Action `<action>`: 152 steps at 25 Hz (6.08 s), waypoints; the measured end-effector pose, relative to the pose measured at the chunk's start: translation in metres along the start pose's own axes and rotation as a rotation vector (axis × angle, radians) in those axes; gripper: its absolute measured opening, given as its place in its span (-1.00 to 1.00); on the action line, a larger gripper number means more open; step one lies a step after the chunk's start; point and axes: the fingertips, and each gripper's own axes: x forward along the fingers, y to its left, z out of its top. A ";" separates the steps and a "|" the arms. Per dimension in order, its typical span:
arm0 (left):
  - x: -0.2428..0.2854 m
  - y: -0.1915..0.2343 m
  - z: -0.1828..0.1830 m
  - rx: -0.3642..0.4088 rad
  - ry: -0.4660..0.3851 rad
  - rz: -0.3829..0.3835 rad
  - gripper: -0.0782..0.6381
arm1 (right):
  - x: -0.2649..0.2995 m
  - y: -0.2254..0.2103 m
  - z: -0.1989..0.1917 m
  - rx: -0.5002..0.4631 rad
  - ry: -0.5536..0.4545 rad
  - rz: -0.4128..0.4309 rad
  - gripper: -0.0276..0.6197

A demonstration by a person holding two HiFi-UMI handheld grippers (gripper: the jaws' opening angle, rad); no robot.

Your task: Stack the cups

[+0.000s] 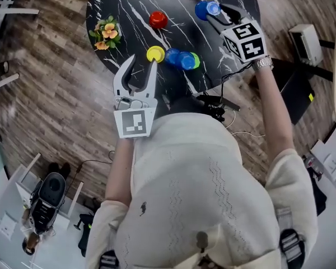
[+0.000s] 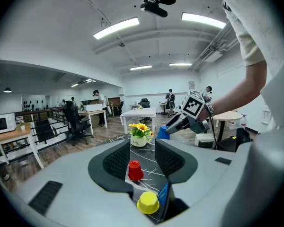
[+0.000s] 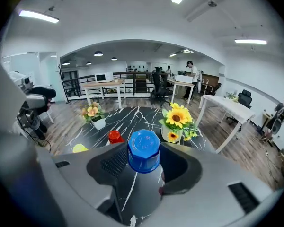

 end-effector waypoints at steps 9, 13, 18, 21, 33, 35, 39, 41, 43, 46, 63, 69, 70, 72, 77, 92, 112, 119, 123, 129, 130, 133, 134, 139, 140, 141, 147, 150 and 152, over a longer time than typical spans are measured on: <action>-0.011 -0.005 0.020 0.101 -0.033 -0.152 -0.23 | -0.058 0.083 0.075 -0.094 -0.086 0.079 -0.24; -0.010 -0.015 0.022 0.188 -0.028 -0.245 -0.15 | -0.071 0.128 0.090 -0.068 -0.056 0.158 -0.24; -0.009 -0.024 0.032 0.299 -0.065 -0.307 -0.11 | -0.078 0.176 0.101 -0.081 -0.019 0.205 -0.24; -0.008 -0.030 0.028 0.348 -0.053 -0.330 -0.06 | -0.079 0.195 0.101 -0.096 0.005 0.218 -0.24; -0.007 -0.022 0.028 0.386 -0.090 -0.328 -0.03 | -0.078 0.216 0.111 -0.120 0.030 0.221 -0.24; -0.006 -0.020 0.028 0.373 -0.096 -0.325 -0.05 | -0.077 0.216 0.112 -0.115 0.020 0.222 -0.23; -0.004 -0.018 0.028 0.326 -0.094 -0.333 -0.07 | -0.079 0.213 0.111 -0.084 -0.008 0.219 -0.21; -0.002 -0.012 0.024 0.280 -0.084 -0.327 -0.07 | -0.084 0.211 0.111 -0.061 -0.034 0.235 -0.18; 0.000 -0.004 0.016 0.241 -0.064 -0.317 -0.07 | -0.090 0.205 0.110 -0.037 -0.070 0.228 -0.19; 0.003 0.007 -0.003 0.208 -0.023 -0.299 -0.08 | -0.102 0.186 0.104 0.004 -0.111 0.160 -0.24; 0.018 -0.019 -0.086 0.155 0.095 -0.363 -0.08 | -0.178 0.109 0.049 0.288 -0.235 -0.298 -0.67; 0.027 -0.031 -0.107 0.150 0.123 -0.372 -0.08 | -0.187 0.112 0.031 0.291 -0.194 -0.352 -0.71; 0.029 -0.032 -0.110 0.153 0.130 -0.375 -0.08 | -0.188 0.113 0.028 0.296 -0.190 -0.360 -0.71; 0.033 -0.035 -0.116 0.158 0.142 -0.377 -0.08 | -0.191 0.112 0.023 0.309 -0.186 -0.374 -0.71; 0.038 -0.040 -0.121 0.176 0.148 -0.381 -0.08 | -0.197 0.112 0.011 0.326 -0.175 -0.403 -0.73; 0.032 -0.040 -0.140 0.200 0.181 -0.355 -0.09 | -0.200 0.111 -0.002 0.326 -0.157 -0.409 -0.75; -0.021 -0.004 -0.094 0.147 0.122 -0.255 -0.20 | -0.166 0.100 0.006 0.273 -0.165 -0.291 -0.75; -0.014 0.031 -0.069 0.039 0.091 -0.088 -0.72 | -0.157 0.094 0.014 0.264 -0.185 -0.259 -0.75; 0.011 0.042 -0.061 0.080 0.076 -0.097 -0.72 | -0.159 0.092 0.014 0.280 -0.191 -0.266 -0.75; 0.046 0.050 -0.058 0.117 0.083 -0.157 -0.72 | -0.164 0.091 0.008 0.345 -0.190 -0.298 -0.75; 0.051 0.050 -0.059 0.120 0.086 -0.165 -0.72 | -0.165 0.090 0.006 0.349 -0.185 -0.309 -0.75; 0.065 0.048 -0.065 0.118 0.104 -0.199 -0.71 | -0.169 0.089 0.000 0.366 -0.169 -0.342 -0.75; 0.070 0.046 -0.068 0.116 0.115 -0.210 -0.71 | -0.170 0.088 -0.003 0.374 -0.164 -0.353 -0.75; 0.093 0.041 -0.086 0.120 0.175 -0.250 -0.66 | -0.172 0.089 -0.011 0.412 -0.145 -0.395 -0.75; 0.098 0.040 -0.089 0.124 0.186 -0.262 -0.54 | -0.172 0.089 -0.013 0.418 -0.141 -0.402 -0.75; 0.103 0.038 -0.093 0.128 0.195 -0.273 -0.41 | -0.172 0.090 -0.014 0.424 -0.138 -0.409 -0.75; 0.138 0.037 -0.115 0.136 0.263 -0.328 -0.18 | -0.172 0.093 -0.019 0.461 -0.118 -0.453 -0.75; 0.154 0.039 -0.128 0.132 0.300 -0.342 -0.14 | -0.173 0.094 -0.024 0.479 -0.100 -0.479 -0.75; 0.163 0.037 -0.138 0.133 0.326 -0.363 -0.10 | -0.175 0.095 -0.028 0.493 -0.087 -0.497 -0.75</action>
